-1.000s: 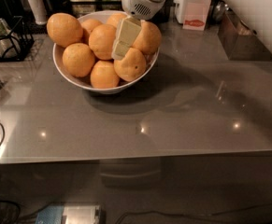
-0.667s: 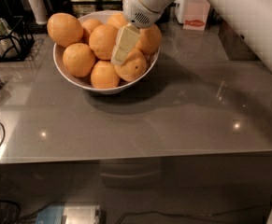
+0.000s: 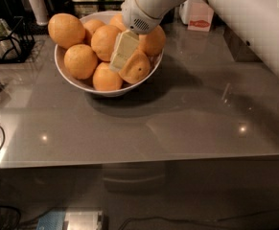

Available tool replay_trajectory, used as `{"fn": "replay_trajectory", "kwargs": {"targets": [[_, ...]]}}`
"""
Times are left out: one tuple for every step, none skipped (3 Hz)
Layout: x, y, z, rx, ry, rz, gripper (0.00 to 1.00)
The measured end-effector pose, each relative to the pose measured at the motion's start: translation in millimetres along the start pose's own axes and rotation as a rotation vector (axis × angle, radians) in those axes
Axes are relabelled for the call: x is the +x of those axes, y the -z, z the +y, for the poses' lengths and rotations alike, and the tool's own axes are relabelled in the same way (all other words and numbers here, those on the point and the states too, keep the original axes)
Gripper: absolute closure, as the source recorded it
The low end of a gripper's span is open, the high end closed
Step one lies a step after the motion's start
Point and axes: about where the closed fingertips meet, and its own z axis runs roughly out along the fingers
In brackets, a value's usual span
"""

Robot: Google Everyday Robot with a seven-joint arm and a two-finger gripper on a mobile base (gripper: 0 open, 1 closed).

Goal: Pick orange from white bowl

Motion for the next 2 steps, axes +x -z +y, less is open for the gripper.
{"fn": "replay_trajectory", "kwargs": {"targets": [[-9.3, -18.4, 11.8, -0.045, -0.008, -0.039, 0.00], [-9.3, -18.4, 11.8, -0.045, -0.008, -0.039, 0.00]]}}
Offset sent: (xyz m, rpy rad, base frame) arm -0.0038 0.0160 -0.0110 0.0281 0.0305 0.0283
